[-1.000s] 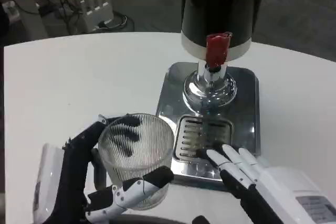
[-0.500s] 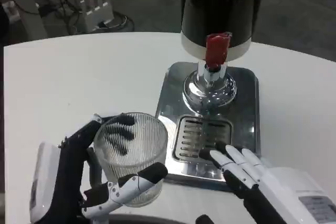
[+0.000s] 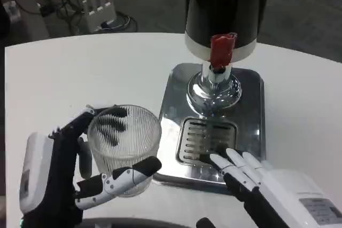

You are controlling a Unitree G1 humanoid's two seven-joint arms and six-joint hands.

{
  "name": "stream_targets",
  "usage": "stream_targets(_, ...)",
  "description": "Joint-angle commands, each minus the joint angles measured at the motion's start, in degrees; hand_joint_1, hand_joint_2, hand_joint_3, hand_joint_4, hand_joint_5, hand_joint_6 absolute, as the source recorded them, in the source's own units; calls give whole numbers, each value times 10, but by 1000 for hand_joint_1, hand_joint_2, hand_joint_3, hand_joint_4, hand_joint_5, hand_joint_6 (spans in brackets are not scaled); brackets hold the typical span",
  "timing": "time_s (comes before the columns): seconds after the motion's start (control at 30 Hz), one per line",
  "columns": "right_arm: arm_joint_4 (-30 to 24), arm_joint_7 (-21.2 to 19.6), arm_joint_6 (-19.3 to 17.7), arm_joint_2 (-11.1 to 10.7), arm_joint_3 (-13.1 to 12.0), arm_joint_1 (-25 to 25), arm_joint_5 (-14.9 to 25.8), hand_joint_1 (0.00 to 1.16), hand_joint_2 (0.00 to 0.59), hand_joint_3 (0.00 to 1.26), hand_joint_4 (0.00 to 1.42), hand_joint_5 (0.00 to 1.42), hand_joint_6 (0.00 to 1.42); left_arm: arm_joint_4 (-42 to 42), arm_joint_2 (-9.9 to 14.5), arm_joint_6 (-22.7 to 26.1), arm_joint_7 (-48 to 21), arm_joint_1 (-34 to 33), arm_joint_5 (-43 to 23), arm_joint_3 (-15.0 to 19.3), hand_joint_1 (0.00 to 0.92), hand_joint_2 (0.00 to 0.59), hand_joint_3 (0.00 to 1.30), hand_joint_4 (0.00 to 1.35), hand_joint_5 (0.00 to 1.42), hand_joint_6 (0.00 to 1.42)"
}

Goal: Grasp the cup under the faucet to collect the drink, then remove the cup.

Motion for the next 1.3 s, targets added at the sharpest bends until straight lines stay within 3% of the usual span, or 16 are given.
stream_targets(0.03, -2, 5, 7, -3, 4, -2, -3, 412, 459, 103, 0, 0, 0, 43, 18, -20, 37, -44, 31, 5, 428, 83, 968, 1158, 1241, 1310)
stream_targets(0.17, 0, 7, 13, -4, 5, -5, -2, 414, 460, 104, 0, 0, 0, 103, 28, -20, 67, -97, 60, -4, 421, 78, 968, 1158, 1241, 1294)
stream_targets(0.63, 0, 11, 41, -26, -33, -20, 19, 418, 461, 111, 0, 0, 0, 361, 17, -17, 159, -269, 71, -59, 400, 94, 989, 1172, 1263, 1295)
stream_targets(1.0, 13, -1, 52, -30, -45, -16, 26, 419, 461, 114, 0, 0, 0, 552, 7, -35, 238, -382, 81, -129, 396, 104, 1004, 1187, 1268, 1295)
stream_targets(1.3, 20, -12, 59, -38, -61, -8, 42, 419, 461, 114, 0, 0, 0, 677, -20, -37, 270, -474, 79, -165, 393, 106, 1005, 1201, 1280, 1295)
